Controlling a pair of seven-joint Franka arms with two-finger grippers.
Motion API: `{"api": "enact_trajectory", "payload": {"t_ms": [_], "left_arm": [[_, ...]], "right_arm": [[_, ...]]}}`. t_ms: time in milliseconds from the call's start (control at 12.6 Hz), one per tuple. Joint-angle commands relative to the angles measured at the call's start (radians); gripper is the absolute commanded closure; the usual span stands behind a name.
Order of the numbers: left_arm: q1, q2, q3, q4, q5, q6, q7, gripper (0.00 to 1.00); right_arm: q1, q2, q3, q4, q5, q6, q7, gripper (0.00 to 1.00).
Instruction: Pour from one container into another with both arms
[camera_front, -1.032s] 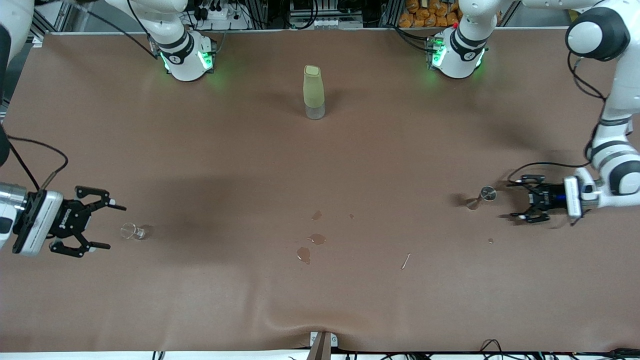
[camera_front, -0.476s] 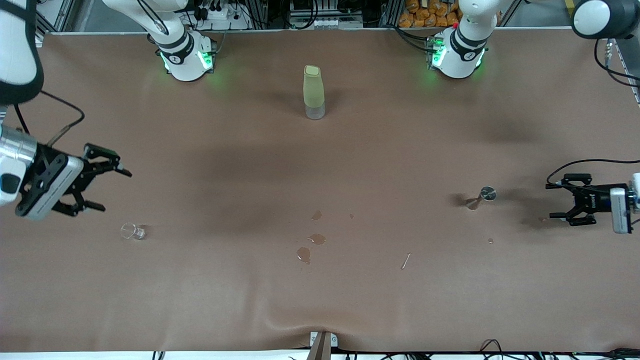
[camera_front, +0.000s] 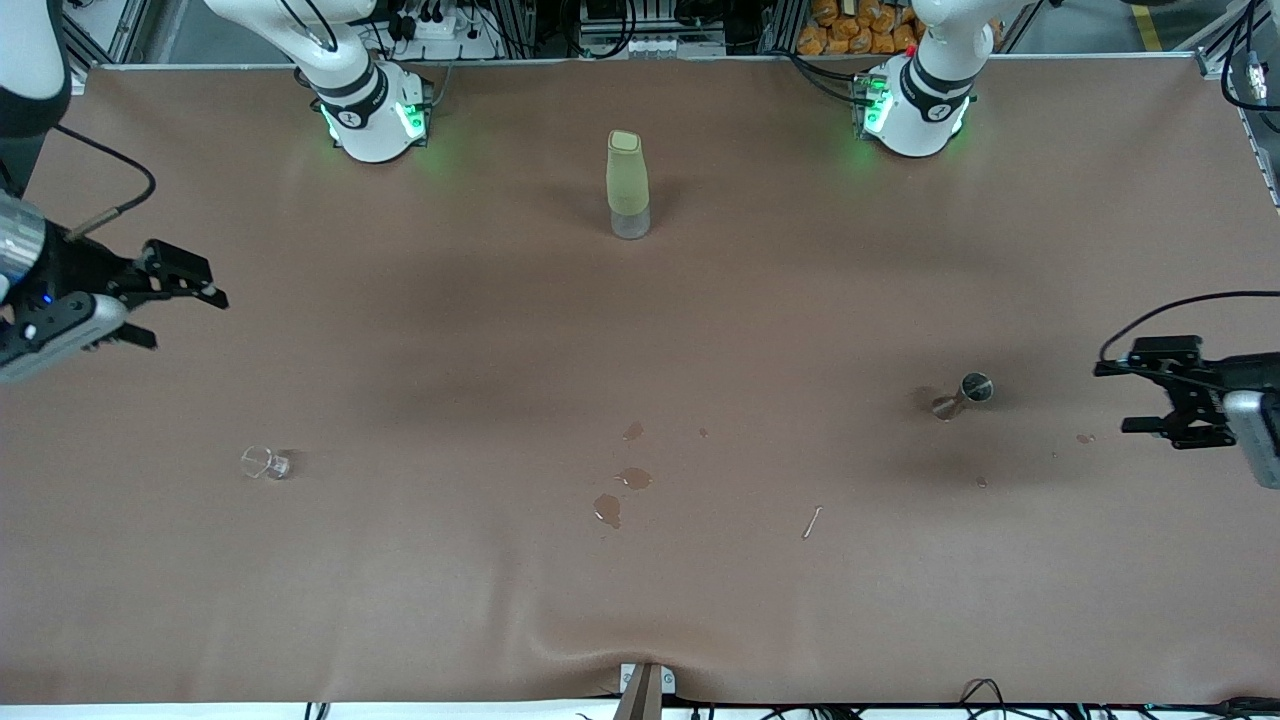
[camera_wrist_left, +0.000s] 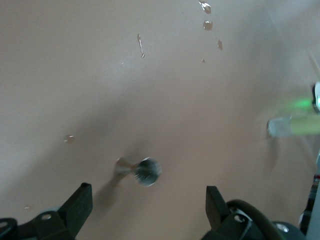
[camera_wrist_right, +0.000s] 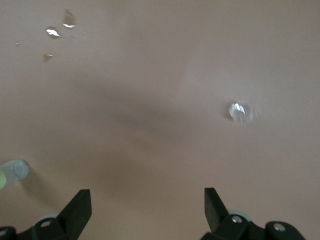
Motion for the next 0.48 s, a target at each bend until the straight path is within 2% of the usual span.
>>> {"api": "enact_trajectory", "payload": {"t_ms": [0,238,397], "left_arm": [[-0.103,-0.048,0.018,-0.006,0.076,0.007,-0.189,0.0],[-0.227,-0.109,0.012,-0.004,0.271,0.018,-0.392,0.0],[-0.292,-0.152,0.009,-0.009,0.343,0.018,-0.566,0.0]], "right_arm": [[0.011,-0.056,-0.011,-0.027,-0.07,-0.039,0.19,0.0],[0.043,-0.099,-0.011,-0.008,-0.111,-0.127,0.34,0.0],[0.048,-0.107,-0.011,-0.002,-0.125,-0.136,0.363,0.0]]}}
